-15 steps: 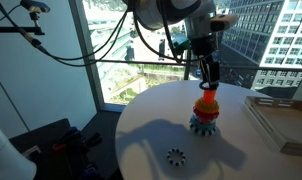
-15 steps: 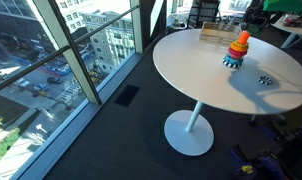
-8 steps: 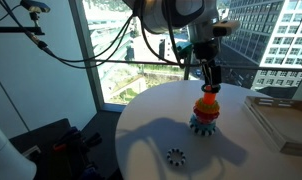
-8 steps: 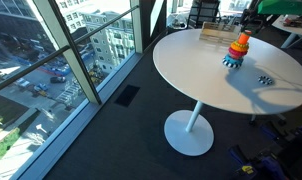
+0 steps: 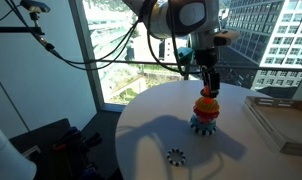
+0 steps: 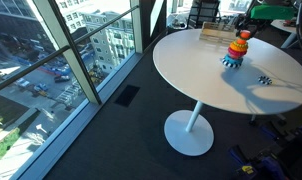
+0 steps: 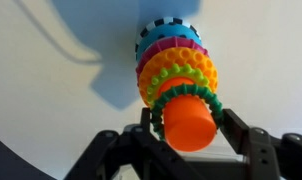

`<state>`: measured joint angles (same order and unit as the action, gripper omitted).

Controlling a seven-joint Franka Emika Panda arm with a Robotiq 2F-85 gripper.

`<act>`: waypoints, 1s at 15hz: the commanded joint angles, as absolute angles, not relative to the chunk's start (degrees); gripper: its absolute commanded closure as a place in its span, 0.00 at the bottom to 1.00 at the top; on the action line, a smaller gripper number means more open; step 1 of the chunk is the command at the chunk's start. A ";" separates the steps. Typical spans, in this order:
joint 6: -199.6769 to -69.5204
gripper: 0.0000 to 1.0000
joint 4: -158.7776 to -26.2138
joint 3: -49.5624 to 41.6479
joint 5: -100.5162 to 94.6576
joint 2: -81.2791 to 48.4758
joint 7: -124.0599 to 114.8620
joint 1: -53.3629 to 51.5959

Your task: Put the dark green ring on the stack

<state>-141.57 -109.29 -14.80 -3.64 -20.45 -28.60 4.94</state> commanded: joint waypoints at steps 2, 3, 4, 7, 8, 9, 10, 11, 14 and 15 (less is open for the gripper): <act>-137.02 0.00 -107.40 -12.76 0.00 -20.80 -22.66 6.65; -135.89 0.00 -107.95 -12.06 0.98 -20.05 -20.18 7.01; -134.30 0.00 -108.35 -11.40 1.76 -19.34 -17.57 7.34; -128.66 0.00 -109.06 -10.79 1.49 -17.58 -13.25 7.26; -126.95 0.00 -109.23 -10.86 0.84 -17.01 -12.77 7.03; -124.79 0.00 -109.38 -10.68 0.74 -16.31 -11.75 7.02; -122.82 0.00 -109.73 -10.46 0.76 -15.42 -10.66 7.02; -120.35 0.00 -110.05 -10.16 0.89 -14.36 -9.16 7.07; -114.31 0.00 -111.68 -9.50 0.01 -10.74 -5.47 6.71; -113.11 0.00 -112.47 -9.45 -1.19 -9.42 -5.57 6.31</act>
